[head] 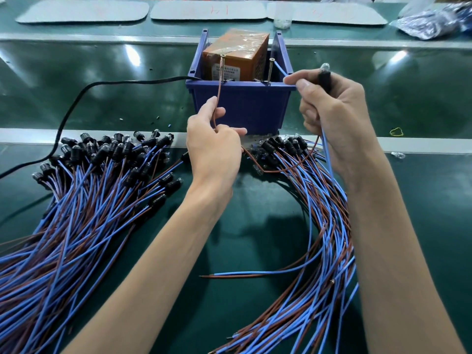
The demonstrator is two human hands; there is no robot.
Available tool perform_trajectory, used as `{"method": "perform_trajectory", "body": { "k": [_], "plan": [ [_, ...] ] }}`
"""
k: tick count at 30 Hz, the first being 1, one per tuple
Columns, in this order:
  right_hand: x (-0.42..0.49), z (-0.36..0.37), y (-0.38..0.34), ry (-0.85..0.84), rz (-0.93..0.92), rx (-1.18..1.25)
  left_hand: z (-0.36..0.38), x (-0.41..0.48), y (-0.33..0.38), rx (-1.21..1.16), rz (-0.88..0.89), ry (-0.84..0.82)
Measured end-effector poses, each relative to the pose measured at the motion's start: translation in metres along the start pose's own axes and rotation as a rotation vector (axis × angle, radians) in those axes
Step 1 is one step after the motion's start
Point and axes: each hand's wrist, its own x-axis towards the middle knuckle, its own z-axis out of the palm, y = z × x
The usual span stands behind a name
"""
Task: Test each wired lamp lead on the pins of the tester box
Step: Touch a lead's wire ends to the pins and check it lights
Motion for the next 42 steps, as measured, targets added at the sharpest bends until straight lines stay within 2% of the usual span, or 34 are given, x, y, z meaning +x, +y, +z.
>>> {"method": "perform_trajectory", "body": {
  "k": [22,42],
  "plan": [
    [0.0,0.004,0.002,-0.032,0.023,-0.058,0.005,-0.006,0.001,0.037,0.012,-0.074],
    [-0.002,0.008,0.002,-0.127,0.024,-0.084,0.008,-0.011,-0.001,0.034,-0.008,-0.104]
  ]
}}
